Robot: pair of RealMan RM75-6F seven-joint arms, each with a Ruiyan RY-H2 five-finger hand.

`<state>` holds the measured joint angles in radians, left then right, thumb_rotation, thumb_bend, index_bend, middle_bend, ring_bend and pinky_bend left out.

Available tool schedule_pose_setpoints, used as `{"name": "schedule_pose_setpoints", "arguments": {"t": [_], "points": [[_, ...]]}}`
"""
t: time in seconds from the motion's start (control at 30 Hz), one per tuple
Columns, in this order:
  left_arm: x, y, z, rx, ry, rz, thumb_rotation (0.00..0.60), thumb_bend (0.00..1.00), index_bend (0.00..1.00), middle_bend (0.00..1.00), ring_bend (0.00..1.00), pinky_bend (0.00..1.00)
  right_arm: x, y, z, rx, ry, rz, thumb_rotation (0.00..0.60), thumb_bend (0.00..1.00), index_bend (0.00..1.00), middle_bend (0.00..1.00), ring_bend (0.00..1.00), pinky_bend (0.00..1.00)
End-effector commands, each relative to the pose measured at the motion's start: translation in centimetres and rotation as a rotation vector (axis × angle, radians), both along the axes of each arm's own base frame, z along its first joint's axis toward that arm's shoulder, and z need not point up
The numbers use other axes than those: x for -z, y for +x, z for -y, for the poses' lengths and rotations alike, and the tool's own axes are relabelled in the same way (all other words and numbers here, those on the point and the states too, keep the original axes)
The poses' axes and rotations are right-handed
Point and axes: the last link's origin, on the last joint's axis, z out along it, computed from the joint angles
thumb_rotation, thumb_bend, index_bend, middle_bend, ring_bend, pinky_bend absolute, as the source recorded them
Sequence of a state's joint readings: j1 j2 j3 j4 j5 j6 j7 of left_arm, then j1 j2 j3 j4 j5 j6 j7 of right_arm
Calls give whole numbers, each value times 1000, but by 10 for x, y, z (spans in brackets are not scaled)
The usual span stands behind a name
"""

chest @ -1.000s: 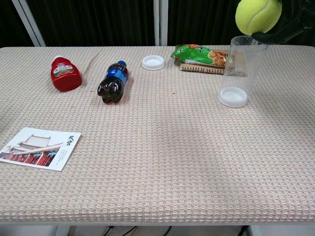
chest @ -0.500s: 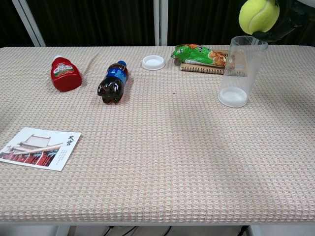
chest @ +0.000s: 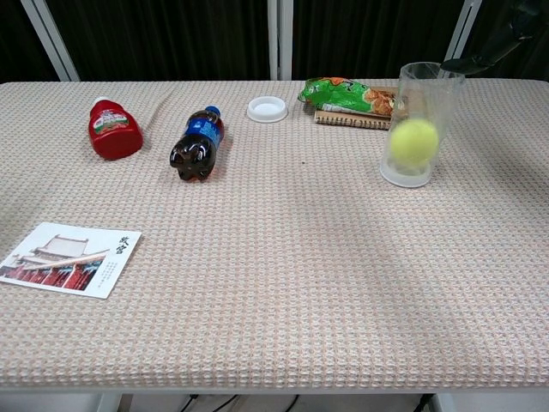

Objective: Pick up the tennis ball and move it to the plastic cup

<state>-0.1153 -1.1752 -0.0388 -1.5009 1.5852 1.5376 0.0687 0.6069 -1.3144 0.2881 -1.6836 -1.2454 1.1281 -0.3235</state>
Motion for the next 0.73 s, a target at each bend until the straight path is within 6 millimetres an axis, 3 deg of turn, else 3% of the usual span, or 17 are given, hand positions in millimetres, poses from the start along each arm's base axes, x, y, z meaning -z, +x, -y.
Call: {"name": "schedule_pose_setpoints", "arguments": {"t": [0.03,0.2,0.33,0.47,0.6,0.73], "points": [[0,-1,0,-7,1,0,600,28,0,0,0,0,-8,-1,-10,-25,-23,17,600,157,0,0,0,0],[1,-2,1,-22,-3,-6,600,28,0,0,0,0,-29,-26,-57,-21,-123,-62,600,156,0,0,0,0],[1,1,2,-22,-1,-8,600,29,0,0,0,0,-43,-62,-108,90,-162,-139,600,156,0,0,0,0],[2,1,2,-25,-6,-15,600,28,0,0,0,0,-47,-100,-140,186,-183,-158,600,157,0,0,0,0],[2,0,1,-29,-6,-18,600,29,0,0,0,0,-43,-135,-161,259,-190,-173,600,156,0,0,0,0],[0,-1,1,-30,-3,-18,600,28,0,0,0,0,-42,-164,-165,325,-169,-170,600,157,0,0,0,0]]}}
